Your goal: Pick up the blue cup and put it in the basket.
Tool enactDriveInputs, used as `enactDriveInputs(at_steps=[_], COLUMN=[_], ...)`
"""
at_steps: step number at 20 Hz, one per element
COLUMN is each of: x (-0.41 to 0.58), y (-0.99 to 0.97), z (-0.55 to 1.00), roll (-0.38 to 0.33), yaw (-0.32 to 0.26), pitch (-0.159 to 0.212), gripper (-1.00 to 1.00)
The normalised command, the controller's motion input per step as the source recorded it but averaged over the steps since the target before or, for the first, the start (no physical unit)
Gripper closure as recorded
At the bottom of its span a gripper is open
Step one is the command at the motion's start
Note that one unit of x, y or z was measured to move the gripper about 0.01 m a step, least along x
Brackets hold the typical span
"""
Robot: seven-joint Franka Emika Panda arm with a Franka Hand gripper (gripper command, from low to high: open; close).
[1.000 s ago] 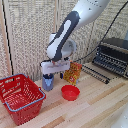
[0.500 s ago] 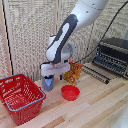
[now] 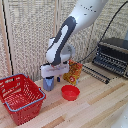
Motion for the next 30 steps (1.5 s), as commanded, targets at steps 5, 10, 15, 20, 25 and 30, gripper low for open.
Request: enactDriveInputs(at_steps=[5,10,15,20,25,30], x=[0.082,0.097,0.161,0.187,0.037,0.000], y=[0.04,-0.01,0.00,0.14,0.57,0.75], z=[0.26,0.60,0.98,1.00,0.96,0.68], roll=[0.000,0.000,0.005,0.006,0.014,0.076], yaw=[-0.025,-0.010,-0.024,-0.007,-0.008,-0.004], pitch=[0.003,0.013,0.065,0.041,0.013,0.045], gripper=[1.00,1.00,1.00,1.00,1.00,1.00])
